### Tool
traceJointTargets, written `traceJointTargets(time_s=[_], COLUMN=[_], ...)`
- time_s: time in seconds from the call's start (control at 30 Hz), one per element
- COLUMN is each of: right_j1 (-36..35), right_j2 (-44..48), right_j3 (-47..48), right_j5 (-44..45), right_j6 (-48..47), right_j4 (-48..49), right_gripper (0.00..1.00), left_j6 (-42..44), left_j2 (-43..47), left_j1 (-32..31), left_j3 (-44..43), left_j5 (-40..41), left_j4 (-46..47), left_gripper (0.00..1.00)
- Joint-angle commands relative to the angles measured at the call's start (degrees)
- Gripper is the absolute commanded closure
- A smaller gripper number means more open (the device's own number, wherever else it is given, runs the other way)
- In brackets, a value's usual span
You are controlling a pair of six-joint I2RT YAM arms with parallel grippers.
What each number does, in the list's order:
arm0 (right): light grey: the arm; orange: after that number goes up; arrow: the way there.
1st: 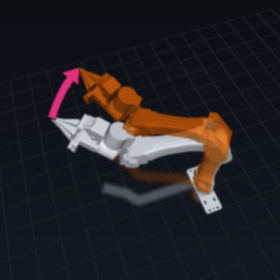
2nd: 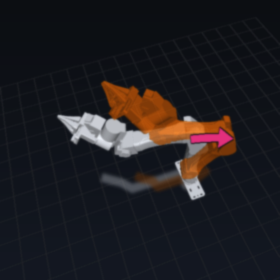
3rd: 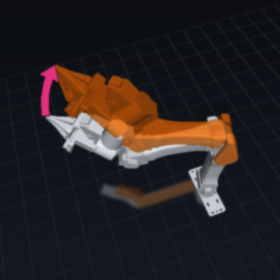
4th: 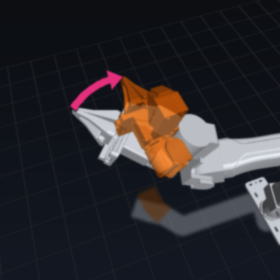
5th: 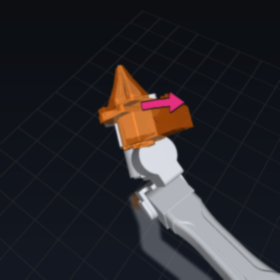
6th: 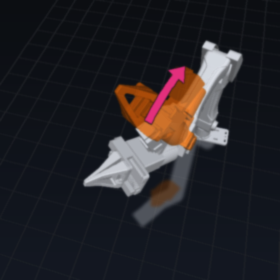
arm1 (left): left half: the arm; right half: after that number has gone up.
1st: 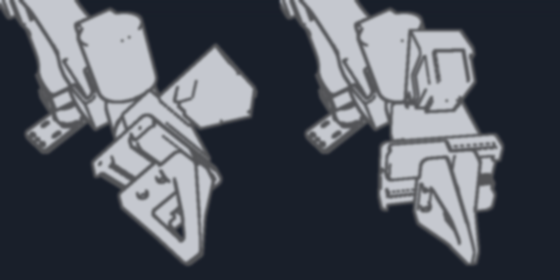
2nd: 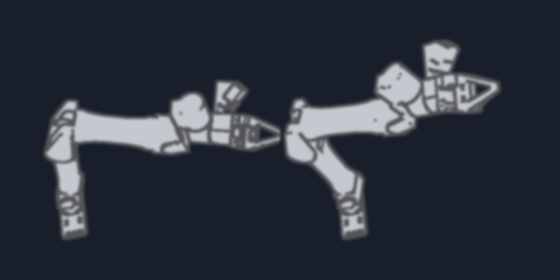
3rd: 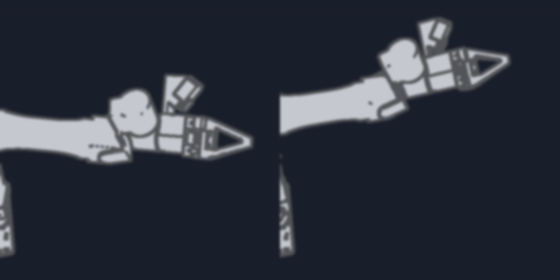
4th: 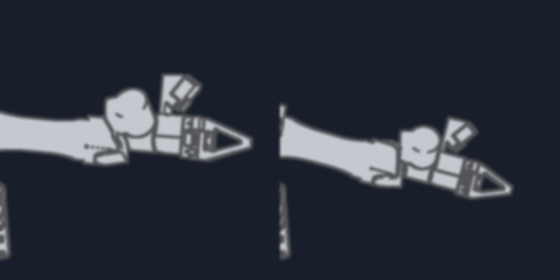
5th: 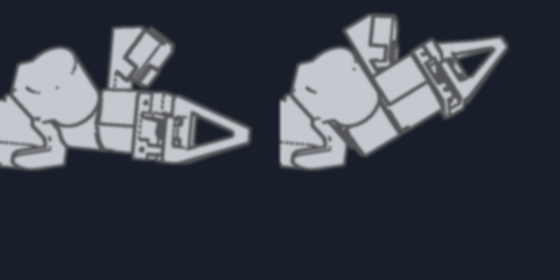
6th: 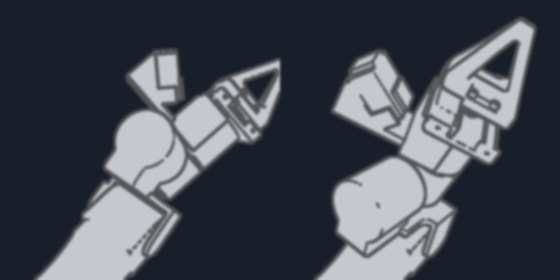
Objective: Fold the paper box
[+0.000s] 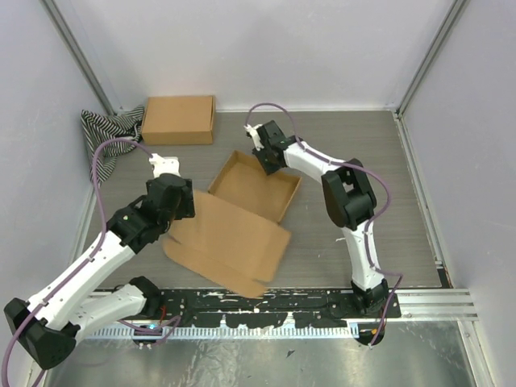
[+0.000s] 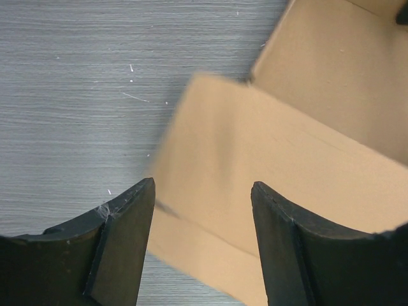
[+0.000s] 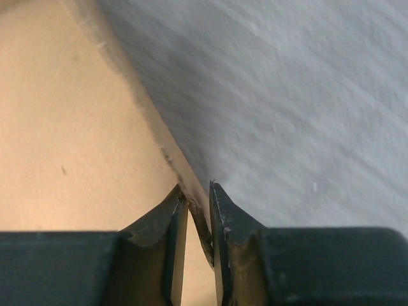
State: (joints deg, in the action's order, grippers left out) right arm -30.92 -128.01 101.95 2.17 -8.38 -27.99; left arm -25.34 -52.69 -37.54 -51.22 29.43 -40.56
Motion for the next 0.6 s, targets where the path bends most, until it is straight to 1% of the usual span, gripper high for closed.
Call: traceJointTargets(time_s=[0.0, 0.07, 0.2, 0.37, 0.4, 0.47, 0.5, 0.57], right_j1=[2.4, 3.1, 4.1, 6.2, 6.4, 6.4, 6.4, 5.7], right_j2=[9.4, 12.6, 19.2, 25.5, 27.2, 31.7, 34.4, 41.4], right_j3=[-9.5, -14.3, -22.6, -28.2, -30.0, -33.8, -35.9, -40.7], right_j5=[6.9, 8.6, 15.4, 20.6, 19.8, 15.2, 12.2, 3.3], right_j6=[7.2, 9.4, 14.6, 25.8, 27.8, 30.5, 31.7, 34.1], right_j4=[-2.4, -3.5, -7.7, -18.3, -19.0, -18.8, -18.3, -15.8], right_gripper=[0.77, 0.78, 0.8, 0.86, 0.86, 0.85, 0.83, 0.78], left_j6=[0.3, 0.1, -0.2, -1.8, -2.4, -3.5, -4.3, -6.4], left_j2=[1.6, 2.0, 3.1, 6.0, 6.7, 7.8, 8.3, 8.8], left_j1=[0.2, 0.2, 0.2, 0.2, 0.2, 0.2, 0.2, 0.2], left_j3=[-0.5, -0.5, -0.8, -0.6, -0.6, -0.7, -0.9, -1.2], left_j5=[-0.5, -1.0, -2.1, -4.2, -5.0, -6.6, -7.3, -8.2], left_j4=[2.1, 2.2, 1.6, 0.9, 0.9, 0.4, -0.2, -1.3], left_gripper=[0.32, 0.32, 0.33, 0.34, 0.34, 0.35, 0.35, 0.35])
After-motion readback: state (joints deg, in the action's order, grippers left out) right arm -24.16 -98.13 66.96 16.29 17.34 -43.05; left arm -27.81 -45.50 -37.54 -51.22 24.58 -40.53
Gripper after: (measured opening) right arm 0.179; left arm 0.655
